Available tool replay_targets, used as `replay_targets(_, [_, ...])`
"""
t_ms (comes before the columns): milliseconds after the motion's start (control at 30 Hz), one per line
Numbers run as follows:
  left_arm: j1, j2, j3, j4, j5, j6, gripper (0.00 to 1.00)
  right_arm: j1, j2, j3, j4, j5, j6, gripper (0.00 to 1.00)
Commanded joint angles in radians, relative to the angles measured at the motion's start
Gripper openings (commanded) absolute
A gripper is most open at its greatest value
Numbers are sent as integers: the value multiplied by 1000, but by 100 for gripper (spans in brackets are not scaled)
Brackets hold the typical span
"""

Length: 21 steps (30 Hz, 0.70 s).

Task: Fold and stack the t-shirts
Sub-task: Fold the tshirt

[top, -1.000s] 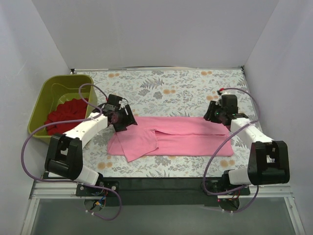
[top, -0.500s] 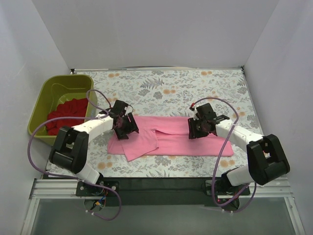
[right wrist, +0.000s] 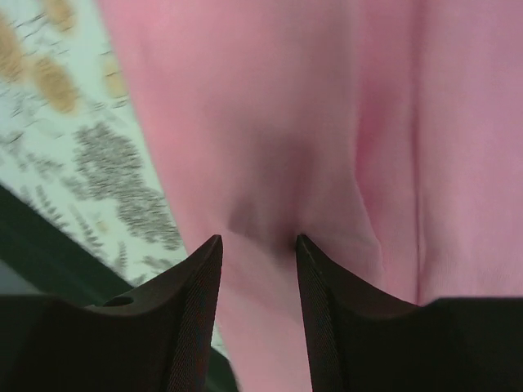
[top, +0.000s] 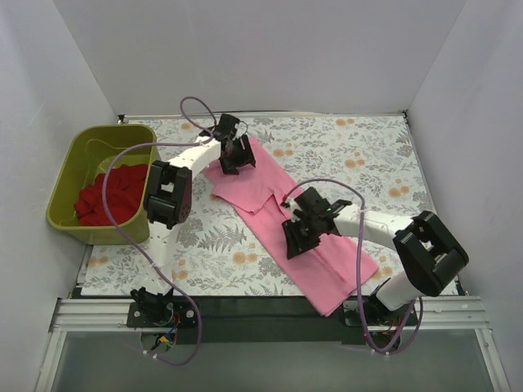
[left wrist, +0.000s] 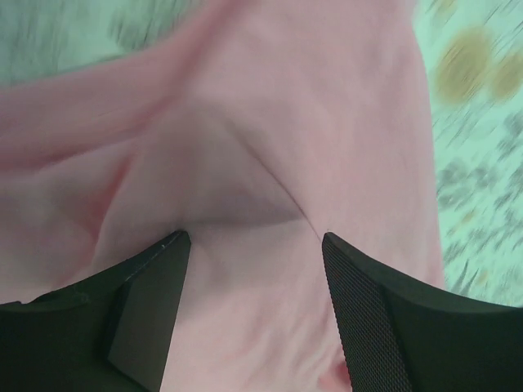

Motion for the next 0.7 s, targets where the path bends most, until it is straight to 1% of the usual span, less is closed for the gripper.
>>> replay_targets(0, [12,278,201,-81,-78,139,63,194,93,37,2,-173,132,42])
replay_targets(33, [12,327,363,-130,-79,160,64,222,106,83,16,-173,149,42])
replay_targets(67, [12,394,424,-149,-78,185,64,245,130,111,28,-156,164,42])
replay_targets(100, [12,418,483,-161,-116,244,65,284,141,138,30,-144,178,42])
replay_targets(133, [14,432,536,-158,-124,269,66,296,150,161,27,-133,178,42])
replay_targets(167, [12,435,536,-143,-132,303,67,305,158,204,15,-113,177,43])
replay_targets(200, [14,403,521,-118,-164,349,68,316,155,217,13,-107,175,43])
replay_targets(233, [14,378,496,-57,-182,369,74,319,147,224,13,-105,172,43])
replay_targets(267, [14,342,416,-23,-191,380,76,321,124,226,13,-101,168,42])
replay_targets(333, [14,221,328,61,-198,383,78,321,88,218,7,-57,148,43])
replay_targets(367, [12,178,255,81,-198,374,80,321,48,209,5,-12,139,42])
replay_targets(400, [12,136,216,96,-198,359,80,319,31,204,-2,14,128,43])
replay_targets(433, [12,48,184,115,-193,342,80,319,12,198,-16,38,120,42])
replay_targets(467, [12,10,156,120,-175,304,80,319,-18,192,-25,60,109,43])
replay_targets(500, [11,-36,96,121,-173,282,80,319,-31,185,-36,103,103,43])
replay_targets(533, [6,-73,69,120,-178,262,80,319,-43,180,-60,126,100,42])
replay_targets(567, [4,-152,30,118,-184,213,80,318,-67,174,-68,166,97,42])
replay_targets(633, [3,-223,-83,120,-199,167,79,313,-90,155,-77,197,91,40])
replay_targets(667, [4,-295,-122,121,-234,132,78,309,-107,149,-77,215,89,40])
